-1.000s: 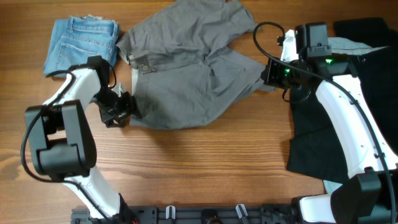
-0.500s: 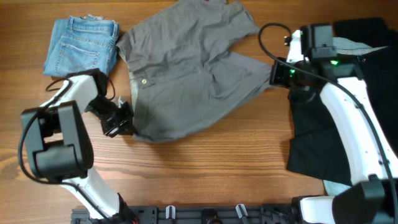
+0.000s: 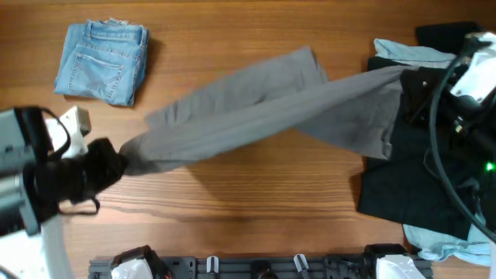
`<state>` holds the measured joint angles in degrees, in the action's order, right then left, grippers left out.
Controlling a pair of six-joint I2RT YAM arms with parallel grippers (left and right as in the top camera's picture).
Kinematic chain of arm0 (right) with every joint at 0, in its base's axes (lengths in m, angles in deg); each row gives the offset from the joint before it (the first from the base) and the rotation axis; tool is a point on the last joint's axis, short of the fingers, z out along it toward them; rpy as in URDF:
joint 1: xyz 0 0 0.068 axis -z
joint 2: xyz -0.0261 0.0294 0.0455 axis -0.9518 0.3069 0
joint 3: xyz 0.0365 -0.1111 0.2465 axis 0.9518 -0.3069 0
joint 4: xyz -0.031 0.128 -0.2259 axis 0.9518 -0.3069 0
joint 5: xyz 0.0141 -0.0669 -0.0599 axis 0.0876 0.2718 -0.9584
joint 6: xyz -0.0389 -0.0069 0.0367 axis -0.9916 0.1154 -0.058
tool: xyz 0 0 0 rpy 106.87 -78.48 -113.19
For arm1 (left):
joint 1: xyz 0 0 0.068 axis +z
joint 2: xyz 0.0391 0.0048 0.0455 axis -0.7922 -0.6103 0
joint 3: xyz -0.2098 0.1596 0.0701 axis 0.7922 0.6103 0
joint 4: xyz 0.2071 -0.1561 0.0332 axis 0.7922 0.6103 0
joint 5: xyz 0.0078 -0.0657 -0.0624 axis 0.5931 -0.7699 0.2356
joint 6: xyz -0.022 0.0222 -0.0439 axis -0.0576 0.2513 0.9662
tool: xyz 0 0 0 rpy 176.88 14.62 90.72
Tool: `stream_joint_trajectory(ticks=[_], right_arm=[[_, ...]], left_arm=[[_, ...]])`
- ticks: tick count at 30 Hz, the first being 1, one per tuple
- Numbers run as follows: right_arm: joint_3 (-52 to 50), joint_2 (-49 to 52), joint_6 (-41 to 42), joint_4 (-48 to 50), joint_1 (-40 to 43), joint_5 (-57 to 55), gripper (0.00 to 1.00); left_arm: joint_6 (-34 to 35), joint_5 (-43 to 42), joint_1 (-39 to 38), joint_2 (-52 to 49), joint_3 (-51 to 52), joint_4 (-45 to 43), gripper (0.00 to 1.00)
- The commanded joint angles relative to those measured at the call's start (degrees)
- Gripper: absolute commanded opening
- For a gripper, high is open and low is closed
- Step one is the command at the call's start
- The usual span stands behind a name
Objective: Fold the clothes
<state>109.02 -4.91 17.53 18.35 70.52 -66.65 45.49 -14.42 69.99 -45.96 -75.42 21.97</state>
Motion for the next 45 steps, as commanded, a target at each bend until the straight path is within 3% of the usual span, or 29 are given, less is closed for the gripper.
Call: stream_joint_trajectory(ticks=[1, 7, 14, 22, 30, 33, 40, 45], right_arm=[[1.5, -0.3, 1.7, -0.7, 0.9, -4.7, 0.04], [1.5, 4.0, 0.7, -2.1, 0.9, -5.4, 0.04], [1.5, 12.7, -3.3, 14.5, 0.9, -4.3, 0.04], [1.8, 17.7, -5.1, 23.4, 0.9, -3.7, 0.04], [2.5, 12.1, -4.8, 12.9, 0.9, -1.9, 0.04], [2.7, 6.0, -4.6, 12.6, 0.9, 2.3, 0.04], [3.2, -9.9, -1.1, 12.4, 0.9, 2.3, 0.04], [3.1, -8.2, -0.2, 11.5, 0.9, 1.5, 0.04]], left_arm=[[-0.1, 8.2, 0.7, 3.0, -0.7, 3.0, 0.04], [1.3, 8.3, 0.7, 2.3, -0.9, 0.5, 0.04], [3.1, 1.7, 0.6, -5.8, -5.2, -17.4, 0.04], [6.2, -4.4, 0.6, -13.3, -5.8, -27.9, 0.04], [5.5, -5.6, 0.6, -12.8, -15.8, -17.7, 0.04], [4.2, -4.7, 0.6, -12.1, -26.7, -13.4, 0.04], [4.6, 7.3, 0.6, -12.1, -54.7, -3.3, 0.04], [4.9, 7.6, 0.6, -14.1, -57.7, -1.1, 0.04]])
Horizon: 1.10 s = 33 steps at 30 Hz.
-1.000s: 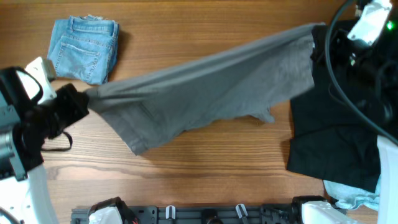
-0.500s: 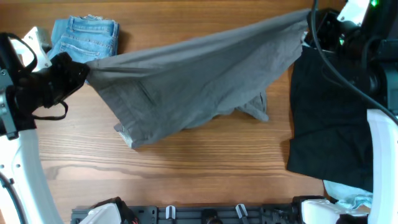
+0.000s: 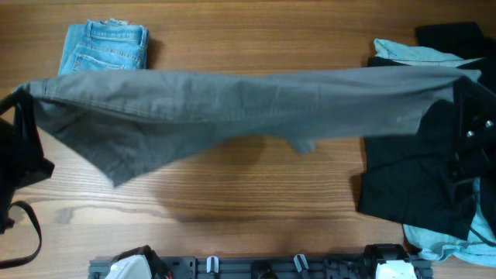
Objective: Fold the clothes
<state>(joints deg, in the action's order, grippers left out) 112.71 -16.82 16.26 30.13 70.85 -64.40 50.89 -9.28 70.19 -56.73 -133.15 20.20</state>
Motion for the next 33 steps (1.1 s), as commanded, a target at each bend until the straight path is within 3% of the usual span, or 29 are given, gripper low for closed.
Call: stream_joint_trajectory(ticks=[1, 5, 8, 12, 14, 16, 21, 22, 26, 29, 33], right_arm=[[-0.6, 6.1, 0.9, -0.4, 0.5, -0.8, 0.04], [-0.6, 17.3, -0.4, 1.8, 0.5, 0.6, 0.04], [-0.6, 28.9, -0.5, 11.0, 0.5, 7.6, 0.04], [0.6, 37.7, 1.4, 35.8, 1.0, 16.2, 0.04], [3.0, 36.8, 1.5, 39.4, 2.0, 17.0, 0.04], [8.5, 34.9, -1.6, 35.6, 4.2, 16.0, 0.04], [11.8, 31.6, -9.6, 19.1, 5.5, 12.9, 0.05], [11.3, 32.5, -11.6, 12.2, 5.5, 12.9, 0.04], [9.4, 38.5, -19.6, -8.8, 3.8, 12.9, 0.04], [9.4, 43.8, -23.2, -20.5, 2.5, 12.6, 0.04], [9.4, 47.0, -22.8, -30.8, 2.2, 6.3, 0.04]], left_arm=[[-0.5, 1.6, 0.4, -5.4, 0.0, 1.0, 0.04], [-1.5, -6.2, 0.0, -15.5, 0.0, -1.9, 0.04], [-1.4, -15.6, -3.1, -25.9, 0.0, -9.6, 0.04], [7.2, -23.3, -8.5, -34.0, 0.0, -36.2, 0.04], [10.8, -23.9, -9.7, -33.1, -1.4, -46.4, 0.04], [10.9, -23.6, -9.9, -31.4, -5.9, -48.6, 0.04], [1.8, -18.0, -9.9, -27.8, -9.7, -29.5, 0.04], [-1.4, -12.6, -10.3, -28.9, -9.3, -20.0, 0.04], [-5.9, -3.9, -10.7, -34.7, -6.3, -2.7, 0.04], [-6.0, -1.7, -10.7, -39.0, -3.9, 6.3, 0.05], [-5.9, -2.7, -11.2, -39.7, 4.5, 6.2, 0.04]])
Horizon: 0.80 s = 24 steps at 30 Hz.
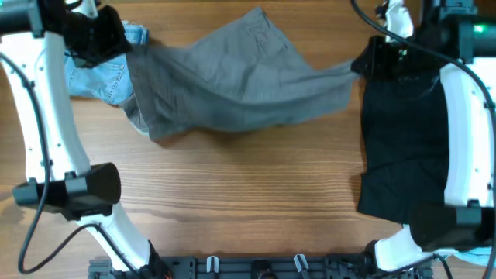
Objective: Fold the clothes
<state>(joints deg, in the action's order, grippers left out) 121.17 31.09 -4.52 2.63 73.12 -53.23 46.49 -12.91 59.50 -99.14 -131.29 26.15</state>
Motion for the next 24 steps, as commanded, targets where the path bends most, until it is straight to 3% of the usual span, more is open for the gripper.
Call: stream_joint_trajectory(ticks=[1, 6, 8, 11, 15, 18, 19, 21, 23, 24], right_arm=[[0.9, -0.9, -2.0, -4.3, -0.1, -5.6, 0.04], [0.8, -0.9, -0.5, -7.7, -0.1, -6.7, 0.06], [-0.7, -0.9, -0.1, -7.3, -0.1, -6.7, 0.10], [-7.7, -0.9, 1.0, -6.1, -0.1, -6.7, 0.12], [-18.6, -0.9, 10.7, -5.0, -0.1, -13.8, 0.13], [-21.0, -0.9, 14.9, -3.7, -0.1, -18.9, 0.54], [-21.0, -0.9, 14.8, -2.6, 0.0, -18.9, 0.63], [-21.0, -0.9, 13.8, 1.2, 0.0, -18.9, 0.73], [-21.0, -0.9, 11.2, 5.6, 0.0, -18.5, 0.77], [-21.0, -0.9, 10.5, 7.0, 0.0, -17.3, 0.80]], left_arm=[[-1.6, 1.0, -0.6, 3.0, 4.1, 0.2, 0.04], [-1.3, 2.1, -1.9, 8.1, 17.3, 0.2, 0.04], [-1.3, 2.5, -2.1, 12.3, 28.6, 0.2, 0.06], [-0.8, 2.5, -2.1, 16.6, 43.8, 0.2, 0.08], [2.2, 2.2, -2.1, 19.1, 59.3, -2.0, 0.08], [3.2, 2.2, -2.1, 19.3, 66.1, -7.1, 0.26], [3.6, 2.2, -2.1, 19.3, 66.6, -9.6, 0.33], [3.7, 2.4, -2.1, 19.3, 66.7, -16.4, 0.48], [5.9, 5.6, -2.1, 19.1, 66.7, -24.8, 0.50], [6.8, 8.5, -2.1, 18.7, 66.8, -28.8, 0.44]])
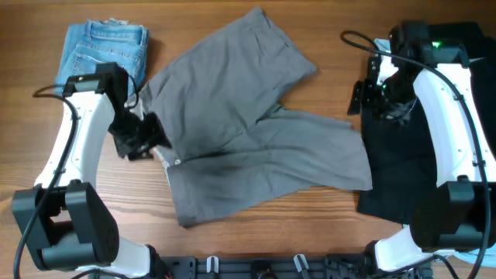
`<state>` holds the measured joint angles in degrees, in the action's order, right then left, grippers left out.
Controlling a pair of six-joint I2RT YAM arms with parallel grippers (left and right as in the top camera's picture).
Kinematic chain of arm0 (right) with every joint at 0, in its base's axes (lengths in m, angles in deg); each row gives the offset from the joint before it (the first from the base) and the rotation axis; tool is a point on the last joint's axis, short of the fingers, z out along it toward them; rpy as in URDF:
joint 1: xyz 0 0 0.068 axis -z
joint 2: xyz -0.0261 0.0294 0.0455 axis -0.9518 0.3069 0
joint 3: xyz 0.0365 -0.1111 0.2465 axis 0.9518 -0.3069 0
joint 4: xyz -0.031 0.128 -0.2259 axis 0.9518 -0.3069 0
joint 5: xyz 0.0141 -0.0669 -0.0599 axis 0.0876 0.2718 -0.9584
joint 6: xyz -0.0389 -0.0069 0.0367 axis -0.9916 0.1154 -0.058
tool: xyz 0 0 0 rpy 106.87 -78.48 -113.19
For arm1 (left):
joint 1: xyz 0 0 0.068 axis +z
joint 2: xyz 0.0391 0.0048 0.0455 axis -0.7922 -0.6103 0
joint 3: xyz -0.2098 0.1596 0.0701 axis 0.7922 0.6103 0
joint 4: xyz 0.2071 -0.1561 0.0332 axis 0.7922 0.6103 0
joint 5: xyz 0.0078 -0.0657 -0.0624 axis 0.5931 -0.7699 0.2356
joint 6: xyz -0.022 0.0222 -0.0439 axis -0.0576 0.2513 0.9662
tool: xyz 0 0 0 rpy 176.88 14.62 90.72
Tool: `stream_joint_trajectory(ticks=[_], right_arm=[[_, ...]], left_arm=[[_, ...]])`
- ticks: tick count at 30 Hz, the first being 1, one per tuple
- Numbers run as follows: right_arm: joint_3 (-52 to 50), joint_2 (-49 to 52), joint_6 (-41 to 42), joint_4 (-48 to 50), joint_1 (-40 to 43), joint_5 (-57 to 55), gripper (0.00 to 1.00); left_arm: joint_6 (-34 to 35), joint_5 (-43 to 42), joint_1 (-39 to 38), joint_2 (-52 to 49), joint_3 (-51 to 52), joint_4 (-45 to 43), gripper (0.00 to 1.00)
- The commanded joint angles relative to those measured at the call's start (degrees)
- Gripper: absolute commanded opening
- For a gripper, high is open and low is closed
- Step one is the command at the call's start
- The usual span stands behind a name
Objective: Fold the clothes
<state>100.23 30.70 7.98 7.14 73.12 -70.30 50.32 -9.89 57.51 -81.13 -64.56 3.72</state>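
Grey trousers (248,132) lie spread across the middle of the table, one leg running to the far edge and the other to the right. My left gripper (147,137) sits low at the garment's left waistband corner, touching the cloth. Its dark fingers blend together, so I cannot tell whether they are open or shut. My right gripper (356,97) hovers just off the trousers' upper right side, apart from the cloth, with nothing in it.
Folded blue jeans (105,48) lie at the far left. A black garment (399,163) is spread along the right side under the right arm, with light blue cloth (403,51) behind it. The arm bases stand at the near edge.
The trousers, held bunched in the air between both grippers near the far edge, now lie flat on the table. The right gripper has let go. The left gripper has come nearer and lower.
Both grippers first held the grey trousers, stretched diagonally across the table. Then the garment was pulled taut and wide between them. After that it hung bunched toward the far edge. Now it lies spread flat, the right gripper clear of it.
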Motion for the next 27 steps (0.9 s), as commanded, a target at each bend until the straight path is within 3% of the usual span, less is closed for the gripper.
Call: stream_joint_trajectory(ticks=[1, 2, 4, 11, 15, 17, 22, 27], right_arm=[[0.0, -0.5, -3.7, 3.1, 0.0, 2.1, 0.80], [0.0, -0.5, -6.5, 3.4, 0.0, 6.6, 0.79], [-0.1, -0.5, -8.6, 3.0, 0.0, 10.1, 0.78], [-0.1, -0.5, -8.5, 3.7, -0.2, 11.5, 0.79], [-0.1, -0.5, -8.5, 7.4, -1.2, 14.4, 0.78], [-0.1, -0.5, -7.1, 9.3, -2.1, 14.4, 0.78], [-0.2, -0.5, -5.9, 11.2, -4.2, 13.1, 0.78], [-3.8, -0.4, 0.9, 9.5, -4.4, 9.3, 0.78]], left_arm=[[3.1, 6.9, -0.2, 0.4, 0.4, -9.3, 0.32], [3.1, 7.4, -0.1, -0.2, 1.4, -13.2, 0.19], [3.3, 7.4, -0.2, -1.9, 4.1, -18.5, 0.04], [3.2, 6.1, -0.2, -14.4, 7.8, -34.9, 0.04], [2.7, 5.9, -0.8, -23.9, 7.6, -50.9, 0.04], [6.5, 8.5, -0.7, -27.9, 4.8, -56.3, 0.04], [7.7, 7.8, -0.5, -32.4, -14.6, -53.0, 0.04], [2.1, 8.0, -0.3, -32.3, -39.8, -34.7, 0.04]])
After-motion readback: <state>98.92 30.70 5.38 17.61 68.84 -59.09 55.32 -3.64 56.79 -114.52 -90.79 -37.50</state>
